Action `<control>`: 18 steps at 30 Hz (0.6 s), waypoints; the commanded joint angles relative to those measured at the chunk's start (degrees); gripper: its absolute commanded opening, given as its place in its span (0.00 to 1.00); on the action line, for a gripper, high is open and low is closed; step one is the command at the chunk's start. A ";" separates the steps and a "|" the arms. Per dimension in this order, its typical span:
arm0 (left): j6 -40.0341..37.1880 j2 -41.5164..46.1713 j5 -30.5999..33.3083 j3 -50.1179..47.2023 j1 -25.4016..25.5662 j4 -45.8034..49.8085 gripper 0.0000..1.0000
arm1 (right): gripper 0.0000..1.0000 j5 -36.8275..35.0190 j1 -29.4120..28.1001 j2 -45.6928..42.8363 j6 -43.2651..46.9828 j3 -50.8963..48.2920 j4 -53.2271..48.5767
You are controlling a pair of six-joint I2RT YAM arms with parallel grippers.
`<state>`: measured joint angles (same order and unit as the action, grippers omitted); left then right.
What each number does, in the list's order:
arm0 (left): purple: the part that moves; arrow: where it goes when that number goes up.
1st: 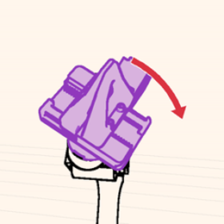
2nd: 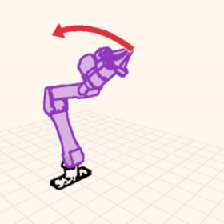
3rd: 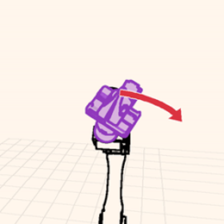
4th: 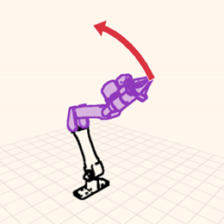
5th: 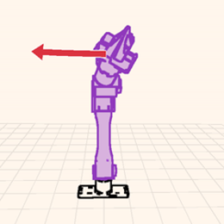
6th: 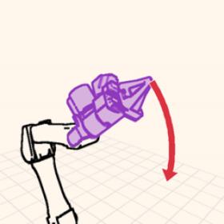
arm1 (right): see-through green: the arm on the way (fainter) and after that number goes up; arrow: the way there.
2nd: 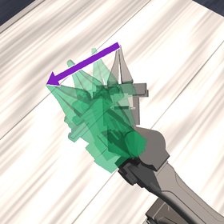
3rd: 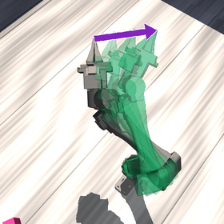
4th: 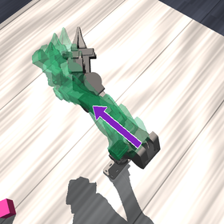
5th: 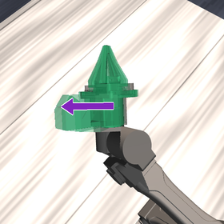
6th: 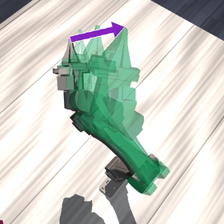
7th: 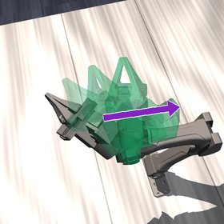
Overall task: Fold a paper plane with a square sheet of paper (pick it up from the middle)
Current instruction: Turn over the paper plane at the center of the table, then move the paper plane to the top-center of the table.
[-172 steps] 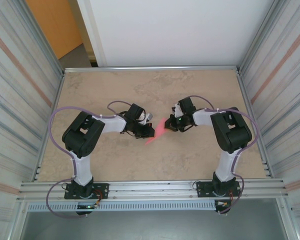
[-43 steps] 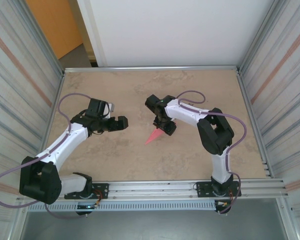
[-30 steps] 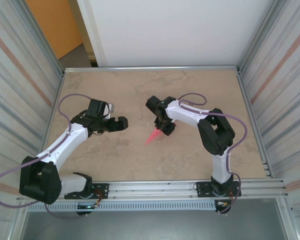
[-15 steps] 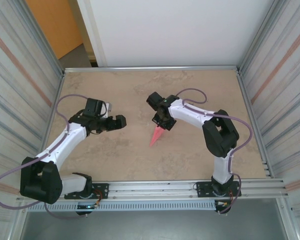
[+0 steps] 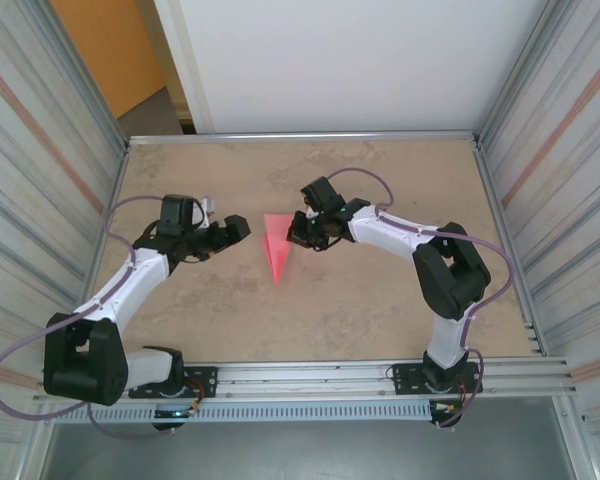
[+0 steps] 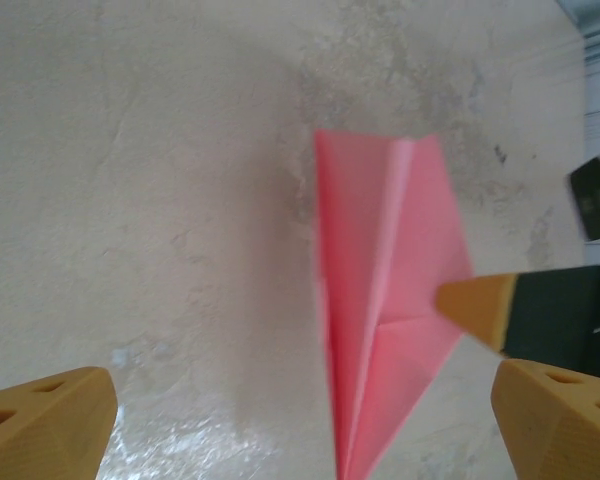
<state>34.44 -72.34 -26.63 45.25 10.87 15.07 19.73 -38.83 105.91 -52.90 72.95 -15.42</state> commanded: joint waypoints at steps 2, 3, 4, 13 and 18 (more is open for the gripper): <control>4.70 -3.14 -3.59 -1.71 -0.01 -5.14 0.92 | 0.00 8.79 1.98 -0.19 4.78 -4.46 8.55; 4.81 -3.82 -3.66 -1.82 0.34 -5.39 0.91 | 0.00 9.25 2.35 0.13 5.10 -5.24 9.14; 4.93 -4.49 -3.52 -1.84 0.74 -5.45 0.90 | 0.00 9.40 2.68 0.15 5.31 -6.27 9.61; 5.94 -14.64 -4.25 0.74 8.74 -6.79 0.76 | 0.00 8.96 6.36 -0.95 6.03 -14.07 12.52; 5.94 -20.60 -4.72 4.11 12.86 -7.63 0.65 | 0.00 8.68 6.97 -1.45 6.55 -15.38 12.52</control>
<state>40.10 -91.42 -29.78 46.63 22.39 8.99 27.51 -32.08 105.93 -48.58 58.08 -4.10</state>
